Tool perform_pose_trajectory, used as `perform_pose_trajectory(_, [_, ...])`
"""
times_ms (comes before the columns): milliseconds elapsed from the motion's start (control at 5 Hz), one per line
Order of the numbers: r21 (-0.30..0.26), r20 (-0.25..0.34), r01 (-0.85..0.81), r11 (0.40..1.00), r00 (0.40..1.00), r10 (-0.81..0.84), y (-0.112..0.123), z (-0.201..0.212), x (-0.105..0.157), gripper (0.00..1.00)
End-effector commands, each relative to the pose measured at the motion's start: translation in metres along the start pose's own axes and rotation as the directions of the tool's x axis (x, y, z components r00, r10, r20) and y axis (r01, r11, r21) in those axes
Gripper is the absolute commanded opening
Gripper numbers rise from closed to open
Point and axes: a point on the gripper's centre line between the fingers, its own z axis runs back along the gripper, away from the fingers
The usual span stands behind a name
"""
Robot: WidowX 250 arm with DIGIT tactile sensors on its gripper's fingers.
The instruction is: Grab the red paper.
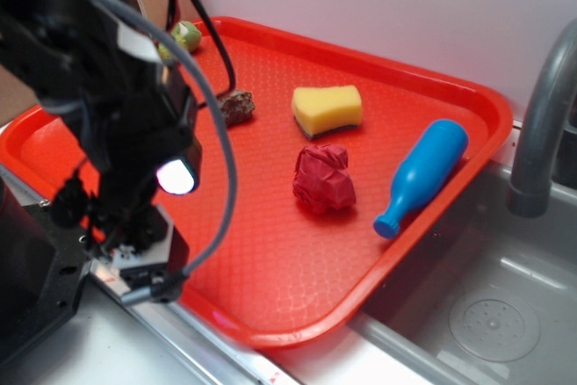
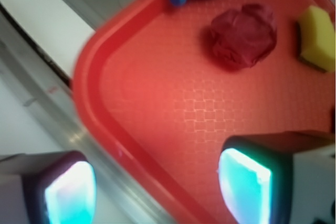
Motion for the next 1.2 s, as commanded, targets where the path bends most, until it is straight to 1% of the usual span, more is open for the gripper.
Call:
perform_pose_trajectory(0, [-0.014,-0.015,-0.137,0.990,0.990,0.137,0.081,-0.004,0.051,1.00])
perform_pose_trajectory(200, [-0.014,-0.003,-0.185,0.983,0.983,0.185,0.128,0.001,0.070,1.00])
perform_pose_trajectory(400, [-0.045,-0.018,-0.149,0.988,0.989,0.149,0.123,-0.015,0.079,1.00])
perform_pose_trajectory(600, [-0.087,-0.054,-0.099,0.991,0.994,0.095,0.099,-0.034,0.081,1.00])
perform_pose_trajectory(800, [-0.095,-0.062,-0.062,0.994,0.996,0.056,0.080,-0.035,0.079,1.00])
perform_pose_trajectory(1000, [-0.094,-0.073,-0.049,0.994,0.996,0.042,0.070,-0.034,0.074,1.00])
